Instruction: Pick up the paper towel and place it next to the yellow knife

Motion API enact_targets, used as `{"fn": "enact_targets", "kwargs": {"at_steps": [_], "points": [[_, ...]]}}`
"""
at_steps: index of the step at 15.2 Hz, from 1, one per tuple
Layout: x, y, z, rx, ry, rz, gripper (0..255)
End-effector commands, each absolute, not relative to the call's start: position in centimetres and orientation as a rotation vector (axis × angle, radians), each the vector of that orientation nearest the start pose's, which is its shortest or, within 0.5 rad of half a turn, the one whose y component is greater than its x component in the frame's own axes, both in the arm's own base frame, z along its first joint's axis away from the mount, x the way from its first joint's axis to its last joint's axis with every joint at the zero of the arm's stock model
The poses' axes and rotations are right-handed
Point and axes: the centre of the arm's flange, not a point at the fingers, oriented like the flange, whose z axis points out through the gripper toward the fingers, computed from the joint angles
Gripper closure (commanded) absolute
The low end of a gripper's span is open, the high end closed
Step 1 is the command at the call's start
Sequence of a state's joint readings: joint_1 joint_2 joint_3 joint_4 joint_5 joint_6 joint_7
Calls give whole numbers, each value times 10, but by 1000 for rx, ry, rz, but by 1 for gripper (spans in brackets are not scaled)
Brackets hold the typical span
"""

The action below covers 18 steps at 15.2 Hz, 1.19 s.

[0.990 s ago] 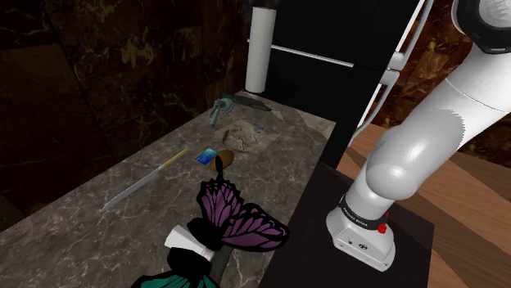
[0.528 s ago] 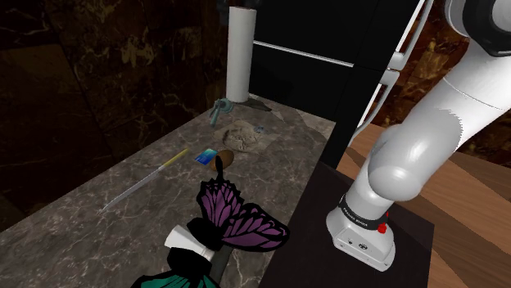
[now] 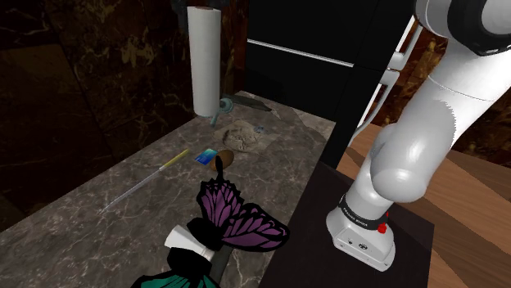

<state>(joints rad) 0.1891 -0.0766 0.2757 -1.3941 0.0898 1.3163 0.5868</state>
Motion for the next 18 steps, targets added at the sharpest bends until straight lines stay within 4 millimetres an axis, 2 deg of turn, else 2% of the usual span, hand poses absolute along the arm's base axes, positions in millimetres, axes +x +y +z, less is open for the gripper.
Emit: {"fn": "enact_targets", "kwargs": {"at_steps": [1, 9, 18], "points": [[433, 267, 720, -3082, 158, 57, 255], [424, 371, 721, -3082, 158, 57, 255], [424, 371, 673, -3082, 158, 57, 255]]}}
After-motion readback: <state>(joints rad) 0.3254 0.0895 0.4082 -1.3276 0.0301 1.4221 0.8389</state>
